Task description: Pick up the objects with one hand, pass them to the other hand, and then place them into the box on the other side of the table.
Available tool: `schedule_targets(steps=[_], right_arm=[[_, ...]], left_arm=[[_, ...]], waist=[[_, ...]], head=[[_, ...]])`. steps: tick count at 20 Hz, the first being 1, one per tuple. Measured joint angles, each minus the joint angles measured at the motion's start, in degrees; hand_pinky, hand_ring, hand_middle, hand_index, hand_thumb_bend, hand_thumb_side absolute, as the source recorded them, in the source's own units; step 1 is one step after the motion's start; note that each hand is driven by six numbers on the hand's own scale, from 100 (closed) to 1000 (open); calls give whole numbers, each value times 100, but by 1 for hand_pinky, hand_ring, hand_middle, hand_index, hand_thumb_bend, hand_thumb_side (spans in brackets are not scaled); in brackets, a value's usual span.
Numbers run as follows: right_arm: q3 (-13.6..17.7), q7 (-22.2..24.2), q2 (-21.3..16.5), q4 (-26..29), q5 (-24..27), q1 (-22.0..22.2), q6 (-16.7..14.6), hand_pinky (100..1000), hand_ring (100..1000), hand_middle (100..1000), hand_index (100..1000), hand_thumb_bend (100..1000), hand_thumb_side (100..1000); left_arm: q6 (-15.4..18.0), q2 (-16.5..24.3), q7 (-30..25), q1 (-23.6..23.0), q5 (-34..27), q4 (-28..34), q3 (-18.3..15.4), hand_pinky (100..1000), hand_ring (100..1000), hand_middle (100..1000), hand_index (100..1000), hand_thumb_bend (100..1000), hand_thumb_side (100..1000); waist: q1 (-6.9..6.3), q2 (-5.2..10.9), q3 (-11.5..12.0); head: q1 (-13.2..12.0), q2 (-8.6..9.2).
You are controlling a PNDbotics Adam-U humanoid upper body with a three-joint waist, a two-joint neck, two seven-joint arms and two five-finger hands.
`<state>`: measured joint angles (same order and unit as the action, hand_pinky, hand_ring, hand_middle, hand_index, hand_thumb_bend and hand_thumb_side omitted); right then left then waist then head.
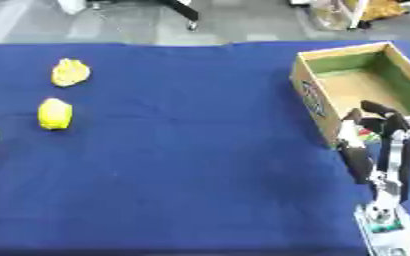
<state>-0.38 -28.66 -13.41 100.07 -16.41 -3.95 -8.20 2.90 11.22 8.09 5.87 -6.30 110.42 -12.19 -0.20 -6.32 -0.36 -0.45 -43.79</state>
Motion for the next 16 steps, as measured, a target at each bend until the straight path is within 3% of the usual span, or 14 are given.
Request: schedule_targets(steps=[3, 6, 7, 8, 9, 12, 16], right_arm=[[1, 1, -10, -12, 0, 4, 1, 707, 612, 671, 724, 100, 433], [3, -5, -58, -13, -1, 38, 7, 707, 612, 671, 724, 100, 433], [3, -8, -69, -13, -3, 47, 10, 707, 612, 671, 724, 100, 419], [4, -9, -85, -14, -6, 52, 11, 706, 612, 671, 724, 100, 434], [4, -9, -109, -15, -16, 65, 11, 706, 612, 671, 724, 100, 434], [4, -10, -157, -33, -44, 103, 11, 706, 612, 671, 724, 100, 434], [3, -10, -208, -53, -53, 130, 11, 706, 612, 671, 724, 100, 434]], left_arm=[[-38, 750, -95, -122, 337, 18, -44, 698, 664, 604, 672, 496, 207], [-30, 1841, -331, -316, 729, -26, -42, 735, 695, 647, 726, 527, 232], [-8, 2237, -481, -387, 887, -88, -16, 752, 707, 655, 756, 450, 260], [26, 2668, -695, -445, 1091, -185, 29, 773, 722, 689, 788, 567, 238], [67, 3077, -945, -473, 1317, -308, 94, 773, 722, 689, 788, 567, 238], [240, 4138, -1833, -393, 1956, -790, 437, 832, 758, 754, 862, 679, 241], [577, 5108, -2988, 151, 2879, -1487, 1064, 871, 796, 791, 901, 731, 216]], waist=[[-2, 1, 0], [-23, 6, 8], [-57, 19, 12], [-111, 49, 26], [-157, 87, 44], [-206, 112, 51], [-263, 150, 47]], head=[[-3, 0], [-12, 0], [-18, 0], [-23, -1], [-25, -1], [-26, -2], [-40, -2]])
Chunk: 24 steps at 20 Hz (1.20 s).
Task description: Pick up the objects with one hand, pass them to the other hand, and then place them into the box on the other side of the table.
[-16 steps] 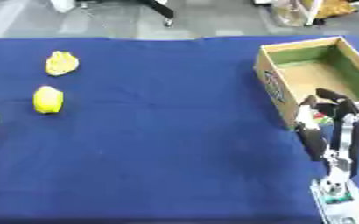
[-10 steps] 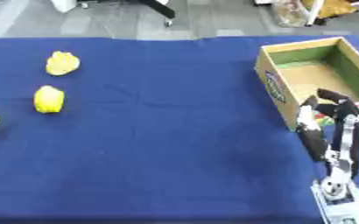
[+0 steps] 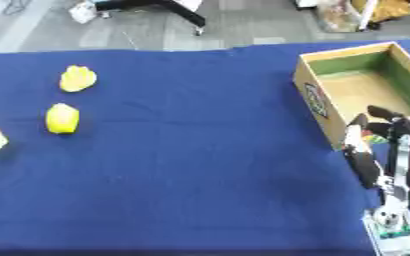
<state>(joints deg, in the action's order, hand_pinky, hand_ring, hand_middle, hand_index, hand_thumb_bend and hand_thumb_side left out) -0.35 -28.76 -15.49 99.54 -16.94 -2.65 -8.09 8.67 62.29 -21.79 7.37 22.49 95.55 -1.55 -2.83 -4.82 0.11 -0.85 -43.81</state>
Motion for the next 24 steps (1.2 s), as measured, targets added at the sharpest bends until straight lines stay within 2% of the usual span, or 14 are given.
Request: schedule_targets(steps=[4, 8, 15, 24], right_arm=[[-2, 1, -33, -19, -1, 20, -1, 706, 612, 671, 724, 100, 435], [-3, 5, -44, -32, -2, 20, -5, 706, 612, 670, 724, 100, 437], [-12, 24, -45, -33, 0, 20, -20, 706, 612, 671, 724, 100, 441], [-39, 30, -45, -34, 9, 21, -23, 707, 612, 671, 724, 100, 445]], left_arm=[[349, 268, -593, 519, 904, -608, 491, 884, 813, 803, 914, 743, 184], [681, 227, -662, 861, 1626, -1203, 793, 892, 823, 804, 912, 736, 145], [1168, -147, -270, 1318, 2653, -2165, 1058, 895, 829, 812, 918, 718, 115], [1425, -703, 407, 1809, 3458, -3155, 1091, 892, 826, 814, 920, 674, 100]], waist=[[-23, 2, -13], [-23, 2, -36], [-23, 2, -44], [-22, 2, -84]], head=[[-32, 0], [-69, 0], [-129, -1], [-166, -1]])
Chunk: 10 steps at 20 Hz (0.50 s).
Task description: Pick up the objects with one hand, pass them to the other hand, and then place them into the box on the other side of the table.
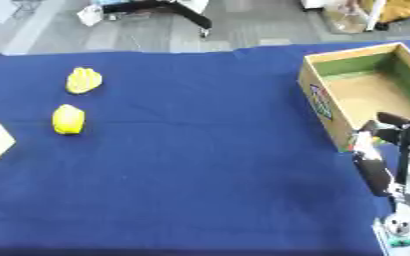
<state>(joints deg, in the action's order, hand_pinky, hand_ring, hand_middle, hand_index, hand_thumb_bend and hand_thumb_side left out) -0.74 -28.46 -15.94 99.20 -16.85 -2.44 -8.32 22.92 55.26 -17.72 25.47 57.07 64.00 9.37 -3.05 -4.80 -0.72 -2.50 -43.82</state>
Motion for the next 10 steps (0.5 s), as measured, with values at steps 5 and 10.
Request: schedule_targets(steps=[5, 10], right_arm=[[0, 0, 1, 0, 4, -1, 0, 706, 612, 671, 723, 100, 448], [-1, 1, 2, 0, 8, -1, 0, 706, 612, 671, 723, 100, 449]], left_arm=[[9, -217, 225, 146, 300, -284, -19, 894, 829, 817, 922, 655, 100], [-18, -395, 320, 335, 529, -490, -71, 893, 829, 819, 923, 634, 100]], waist=[[0, 0, -19], [1, 0, -49]], head=[[-28, 0], [-52, 0]])
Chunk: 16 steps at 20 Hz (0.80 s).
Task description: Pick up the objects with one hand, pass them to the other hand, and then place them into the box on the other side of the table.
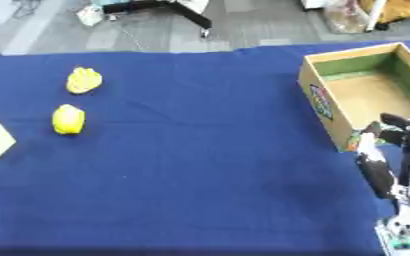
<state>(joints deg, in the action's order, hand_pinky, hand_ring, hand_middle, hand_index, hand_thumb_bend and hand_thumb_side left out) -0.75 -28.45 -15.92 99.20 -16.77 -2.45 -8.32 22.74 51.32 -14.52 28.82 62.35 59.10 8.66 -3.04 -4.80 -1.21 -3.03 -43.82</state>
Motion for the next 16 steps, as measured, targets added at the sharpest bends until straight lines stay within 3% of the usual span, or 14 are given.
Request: schedule_targets(steps=[6, 16], right_arm=[[-1, 9, 4, 0, 24, -3, -8, 707, 612, 671, 723, 100, 451], [-3, 20, 6, 0, 41, -17, -17, 707, 612, 671, 723, 100, 454]], left_arm=[[22, -172, 40, 122, 178, -225, -37, 896, 836, 819, 918, 604, 100], [113, -341, -533, 202, 158, -443, -54, 892, 824, 794, 885, 537, 100]], waist=[[1, 0, -70], [20, 0, -123]], head=[[-45, 0], [-89, 0]])
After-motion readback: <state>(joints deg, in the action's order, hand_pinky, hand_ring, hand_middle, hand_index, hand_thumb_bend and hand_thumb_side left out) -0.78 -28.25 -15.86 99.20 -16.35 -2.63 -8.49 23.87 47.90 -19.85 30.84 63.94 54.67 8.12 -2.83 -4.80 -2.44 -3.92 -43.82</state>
